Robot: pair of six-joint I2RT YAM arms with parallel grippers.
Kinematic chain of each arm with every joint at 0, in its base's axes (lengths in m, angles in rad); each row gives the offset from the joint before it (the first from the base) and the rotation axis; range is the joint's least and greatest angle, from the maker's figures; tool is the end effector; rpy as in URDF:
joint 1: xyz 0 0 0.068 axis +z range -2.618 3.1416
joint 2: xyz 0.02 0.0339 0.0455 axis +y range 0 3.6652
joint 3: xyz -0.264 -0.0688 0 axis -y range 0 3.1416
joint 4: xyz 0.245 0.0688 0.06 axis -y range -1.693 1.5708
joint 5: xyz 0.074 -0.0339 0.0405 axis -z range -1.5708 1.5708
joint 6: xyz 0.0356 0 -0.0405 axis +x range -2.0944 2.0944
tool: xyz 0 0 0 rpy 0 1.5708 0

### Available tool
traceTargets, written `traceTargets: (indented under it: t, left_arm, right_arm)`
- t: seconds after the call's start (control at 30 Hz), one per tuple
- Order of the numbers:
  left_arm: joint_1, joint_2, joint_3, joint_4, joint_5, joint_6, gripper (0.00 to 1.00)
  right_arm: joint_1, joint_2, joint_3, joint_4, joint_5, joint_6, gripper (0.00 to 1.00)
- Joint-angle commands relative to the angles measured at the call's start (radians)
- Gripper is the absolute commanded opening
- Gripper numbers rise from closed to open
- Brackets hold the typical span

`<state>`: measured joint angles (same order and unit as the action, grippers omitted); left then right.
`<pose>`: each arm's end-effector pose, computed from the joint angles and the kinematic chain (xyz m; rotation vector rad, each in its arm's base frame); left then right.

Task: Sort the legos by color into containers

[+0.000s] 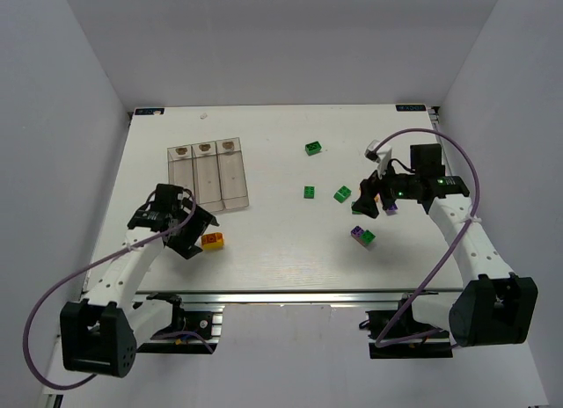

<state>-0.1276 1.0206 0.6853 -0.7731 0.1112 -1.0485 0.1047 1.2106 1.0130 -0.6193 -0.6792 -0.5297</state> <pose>0.1799 -0.0271 0.2167 -1.2010 2.5032 -0.4911 0.2449 0.0482 0.2972 -0.9844 2.0062 0.5795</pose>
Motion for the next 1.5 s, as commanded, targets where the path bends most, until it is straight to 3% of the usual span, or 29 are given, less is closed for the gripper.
traceTargets:
  t: [0.0, 0.2, 0.47, 0.6, 0.63, 0.87, 1.0, 1.1, 1.27, 1.33, 1.47]
  left_arm:
    - [-0.006, 0.058, 0.068, -0.115, -0.087, -0.136, 0.93]
    - [-0.006, 0.140, 0.076, -0.111, -0.079, -0.217, 0.94]
    - [-0.006, 0.312, 0.060, 0.024, -0.082, -0.243, 0.92]
    - [-0.006, 0.358, 0.069, 0.047, -0.087, -0.245, 0.73]
    - [-0.006, 0.358, 0.069, 0.051, -0.088, -0.243, 0.60]
    - [-0.006, 0.270, 0.106, -0.005, -0.094, -0.200, 0.13]
    - [0.011, 0.164, 0.215, -0.023, -0.087, -0.088, 0.00]
    - [0.020, 0.111, 0.337, -0.009, -0.168, -0.004, 0.00]
    - [0.049, 0.280, 0.522, -0.051, -0.303, 0.105, 0.00]
    - [0.065, 0.343, 0.572, -0.035, -0.356, 0.137, 0.00]
    - [0.089, 0.533, 0.687, -0.051, -0.488, 0.229, 0.00]
  right_arm:
    - [0.006, -0.020, -0.013, 0.050, -0.026, 0.020, 0.81]
    - [0.007, -0.023, -0.028, 0.072, -0.016, 0.028, 0.81]
    - [0.007, -0.028, -0.039, 0.078, 0.000, 0.027, 0.82]
    - [0.006, -0.036, -0.045, 0.079, 0.010, 0.023, 0.82]
    - [0.006, -0.040, -0.048, 0.079, 0.012, 0.023, 0.82]
    - [0.006, -0.057, -0.065, 0.076, 0.024, 0.022, 0.82]
    - [0.004, -0.056, -0.070, 0.072, 0.011, 0.008, 0.80]
    - [0.007, -0.045, -0.071, 0.066, -0.023, -0.004, 0.70]
    - [0.010, -0.025, -0.059, 0.056, -0.060, -0.019, 0.26]
    - [0.013, -0.022, -0.056, 0.050, -0.057, -0.027, 0.20]
    - [0.020, -0.028, -0.054, 0.052, -0.036, -0.029, 0.22]
